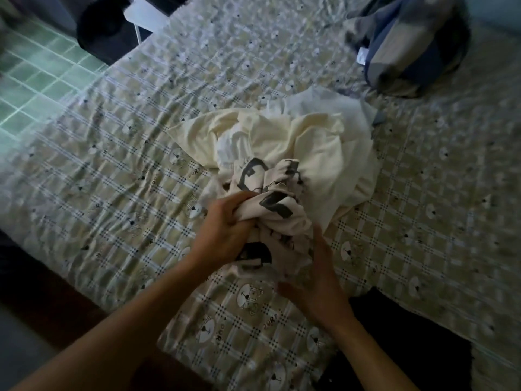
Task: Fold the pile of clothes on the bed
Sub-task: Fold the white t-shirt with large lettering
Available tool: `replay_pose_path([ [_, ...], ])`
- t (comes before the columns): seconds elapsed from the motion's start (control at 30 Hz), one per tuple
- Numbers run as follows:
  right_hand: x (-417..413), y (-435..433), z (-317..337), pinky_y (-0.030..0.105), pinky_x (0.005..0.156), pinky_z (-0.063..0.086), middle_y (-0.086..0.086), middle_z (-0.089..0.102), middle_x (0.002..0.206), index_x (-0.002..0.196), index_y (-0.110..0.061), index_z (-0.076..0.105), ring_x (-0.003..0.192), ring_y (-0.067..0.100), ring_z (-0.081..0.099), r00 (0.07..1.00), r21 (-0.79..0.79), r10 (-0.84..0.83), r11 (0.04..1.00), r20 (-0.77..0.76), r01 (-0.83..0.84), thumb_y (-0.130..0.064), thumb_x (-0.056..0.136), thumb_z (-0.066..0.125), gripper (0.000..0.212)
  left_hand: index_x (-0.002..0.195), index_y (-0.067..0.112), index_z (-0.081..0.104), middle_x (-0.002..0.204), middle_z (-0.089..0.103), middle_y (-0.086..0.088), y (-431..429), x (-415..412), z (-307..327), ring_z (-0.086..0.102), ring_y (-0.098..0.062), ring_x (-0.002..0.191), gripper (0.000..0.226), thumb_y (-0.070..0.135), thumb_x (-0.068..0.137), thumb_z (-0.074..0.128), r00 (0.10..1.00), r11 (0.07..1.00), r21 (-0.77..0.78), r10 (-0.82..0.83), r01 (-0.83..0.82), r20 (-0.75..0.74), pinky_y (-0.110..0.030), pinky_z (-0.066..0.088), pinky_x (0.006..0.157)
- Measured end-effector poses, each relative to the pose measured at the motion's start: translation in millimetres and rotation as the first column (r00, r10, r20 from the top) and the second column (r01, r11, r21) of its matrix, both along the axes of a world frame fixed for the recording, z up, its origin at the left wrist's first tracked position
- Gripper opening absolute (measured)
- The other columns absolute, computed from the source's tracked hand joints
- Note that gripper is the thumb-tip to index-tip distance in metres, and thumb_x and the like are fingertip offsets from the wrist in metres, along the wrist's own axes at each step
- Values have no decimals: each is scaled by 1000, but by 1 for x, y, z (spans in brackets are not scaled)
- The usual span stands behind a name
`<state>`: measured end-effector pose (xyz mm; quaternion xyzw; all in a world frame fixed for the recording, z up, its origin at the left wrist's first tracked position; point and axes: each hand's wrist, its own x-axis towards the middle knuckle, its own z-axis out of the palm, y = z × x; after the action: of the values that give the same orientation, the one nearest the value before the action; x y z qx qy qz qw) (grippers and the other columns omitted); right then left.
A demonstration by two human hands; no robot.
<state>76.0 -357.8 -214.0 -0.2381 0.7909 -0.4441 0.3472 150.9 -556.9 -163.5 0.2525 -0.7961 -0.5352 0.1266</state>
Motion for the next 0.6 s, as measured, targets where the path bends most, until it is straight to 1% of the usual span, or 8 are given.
replay_pose_path([
  [0.07, 4, -16, 40, 25, 102, 48, -12, 23, 157, 154, -35, 12, 138, 0, 36, 1000, -94, 16, 995, -3, -16, -47, 68, 85, 114, 111, 21, 70, 98, 73, 1, -5, 10, 49, 69, -15, 92, 30, 4, 89, 57, 997, 987, 150, -49, 57, -58, -36, 59, 73],
  [0.13, 6, -29, 87, 13, 90, 48, -14, 46, 141, 143, -36, 33, 124, -9, 48, 1000, -161, -12, 987, 24, 15, -33, 75, 85, 85, 115, 14, 68, 103, 72, -6, -5, 17, 95, 69, -24, 97, 28, 14, 88, 59, 993, 963, 254, -62, 84, -96, -45, 59, 80],
  [0.23, 4, -38, 153, 15, 72, 51, -18, 71, 102, 115, -33, 64, 92, -6, 66, 994, -175, -108, 979, 20, 110, -28, 86, 69, 30, 117, 22, 66, 105, 73, -4, -6, 22, 161, 70, -25, 100, 37, 27, 81, 68, 995, 914, 397, -53, 83, -86, -38, 59, 80],
  [0.33, -1, -35, 217, 17, 71, 55, -24, 73, 90, 102, -37, 68, 87, -5, 68, 976, -235, -196, 948, 93, 213, -27, 97, 60, 14, 141, 29, 48, 121, 70, -1, -13, 32, 215, 69, -22, 110, 68, 25, 78, 73, 980, 808, 565, -71, 165, -186, -32, 57, 84],
  [0.4, -5, -31, 260, 21, 79, 56, -19, 74, 98, 105, -37, 69, 96, 3, 69, 960, -289, -223, 920, 167, 264, -32, 98, 57, 15, 156, 31, 22, 143, 55, 3, -10, 42, 246, 59, -17, 126, 99, 24, 74, 79, 949, 823, 490, -175, 287, -262, -34, 54, 96],
  [0.5, -9, -27, 324, 44, 96, 54, 2, 73, 115, 116, -25, 70, 110, 21, 68, 957, -387, -205, 881, 206, 272, -32, 98, 55, 24, 159, 24, -7, 162, 23, 11, 9, 51, 285, 30, -2, 146, 131, 31, 69, 89, 901, 900, 123, -392, 418, -185, -29, 35, 116],
  [0.53, -9, -26, 344, 48, 98, 53, 5, 73, 116, 115, -22, 70, 110, 23, 68, 957, -417, -207, 866, 203, 276, -29, 99, 55, 23, 159, 18, -8, 162, 18, 16, 17, 50, 296, 23, 8, 144, 134, 36, 68, 89, 896, 905, -29, -424, 424, -130, -18, 29, 116],
  [0.6, -9, -24, 383, 50, 99, 52, 6, 72, 116, 112, -23, 70, 110, 24, 68, 957, -481, -218, 830, 190, 284, -26, 99, 55, 20, 158, 13, 7, 156, 23, 17, 31, 45, 320, 24, 22, 131, 122, 40, 69, 86, 923, 898, -259, -381, 357, -50, 3, 23, 102],
])
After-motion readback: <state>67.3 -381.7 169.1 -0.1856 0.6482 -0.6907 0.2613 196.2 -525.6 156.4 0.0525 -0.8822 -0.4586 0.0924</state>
